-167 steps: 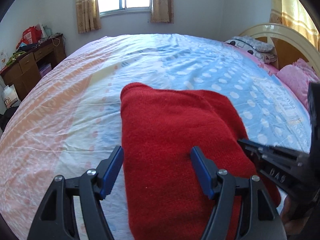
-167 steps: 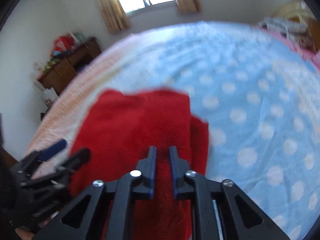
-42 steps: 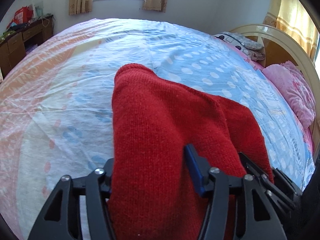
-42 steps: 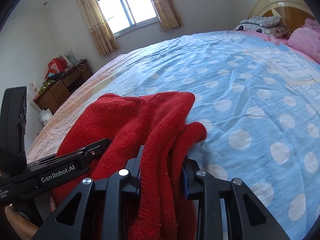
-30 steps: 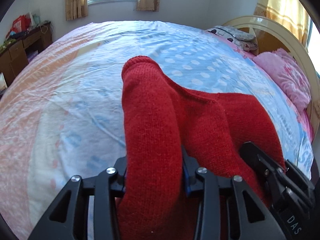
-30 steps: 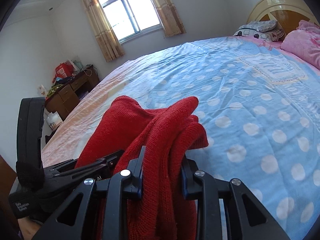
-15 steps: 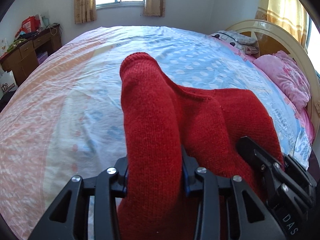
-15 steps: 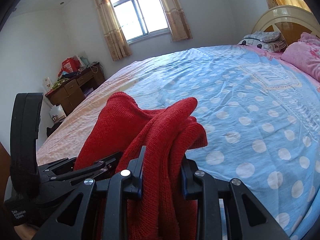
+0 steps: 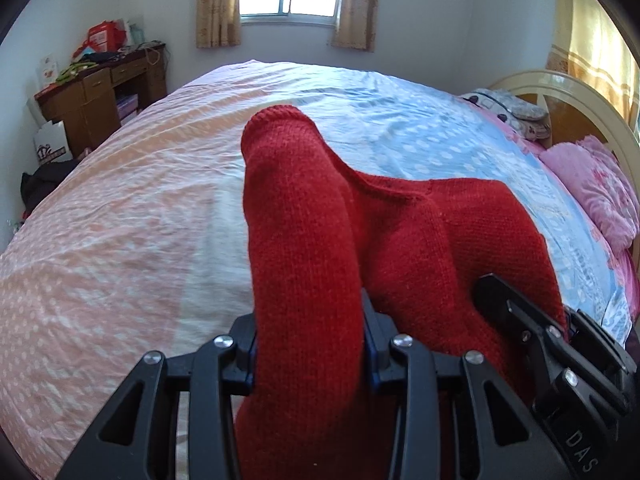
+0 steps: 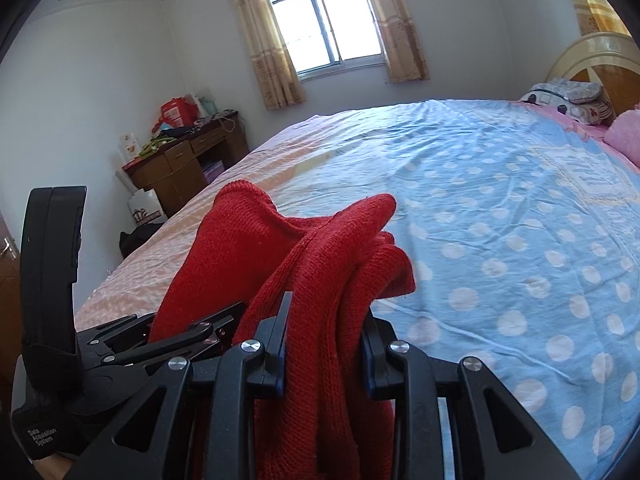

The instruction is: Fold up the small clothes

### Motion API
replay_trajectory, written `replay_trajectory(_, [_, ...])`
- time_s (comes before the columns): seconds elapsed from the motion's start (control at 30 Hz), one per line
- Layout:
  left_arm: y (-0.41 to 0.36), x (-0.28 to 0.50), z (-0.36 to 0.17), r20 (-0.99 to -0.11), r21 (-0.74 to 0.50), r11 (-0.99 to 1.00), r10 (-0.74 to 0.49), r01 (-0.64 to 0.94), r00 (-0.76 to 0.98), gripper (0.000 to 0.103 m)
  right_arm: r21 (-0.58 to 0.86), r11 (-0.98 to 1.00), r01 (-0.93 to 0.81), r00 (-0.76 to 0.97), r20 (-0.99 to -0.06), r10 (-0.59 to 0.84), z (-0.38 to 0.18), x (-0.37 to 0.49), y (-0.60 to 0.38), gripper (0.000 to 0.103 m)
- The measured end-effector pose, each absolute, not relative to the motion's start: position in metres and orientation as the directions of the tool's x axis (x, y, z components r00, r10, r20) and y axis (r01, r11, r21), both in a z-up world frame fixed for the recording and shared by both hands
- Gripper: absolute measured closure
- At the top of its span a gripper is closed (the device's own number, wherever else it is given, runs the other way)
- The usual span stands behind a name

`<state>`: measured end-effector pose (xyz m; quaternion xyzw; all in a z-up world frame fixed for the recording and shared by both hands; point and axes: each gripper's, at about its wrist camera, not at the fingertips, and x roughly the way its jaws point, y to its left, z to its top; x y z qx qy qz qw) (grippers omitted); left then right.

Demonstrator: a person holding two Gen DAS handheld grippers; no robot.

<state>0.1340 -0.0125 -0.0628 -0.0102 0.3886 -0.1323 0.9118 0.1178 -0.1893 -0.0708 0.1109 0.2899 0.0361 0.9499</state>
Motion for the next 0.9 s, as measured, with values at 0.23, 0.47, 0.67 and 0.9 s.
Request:
replay_trajectory(0.23, [0.022, 0.134, -0.059, -0.692, -0.133, 0.977, -0.213, 0.169, 0.690, 0.063, 0.223, 0.972, -0.071, 0.826, -0.533, 0.183, -0.064, 0.131, -0.157, 0.075])
replay_trajectory(0.47, [0.054, 0.138, -0.055, -0.683, -0.133, 0.986, -0.166, 0.102, 0.712, 0.063, 0.206, 0.969, -0.139, 0.821, -0.523, 0.229, -0.058, 0.144, -0.123, 0.075])
replay_trajectory(0.67, [0.085, 0.145, -0.055, -0.679, -0.148, 0.988, -0.127, 0.035, 0.723, 0.063, 0.195, 0.960, -0.203, 0.806, -0.523, 0.277, -0.057, 0.157, -0.089, 0.075])
replay_trajectory(0.9, [0.120, 0.150, -0.058, -0.678, -0.153, 0.987, -0.071, -0.045, 0.732, 0.063, 0.194, 0.942, -0.274, 0.785, -0.521, 0.335, -0.059, 0.174, -0.051, 0.075])
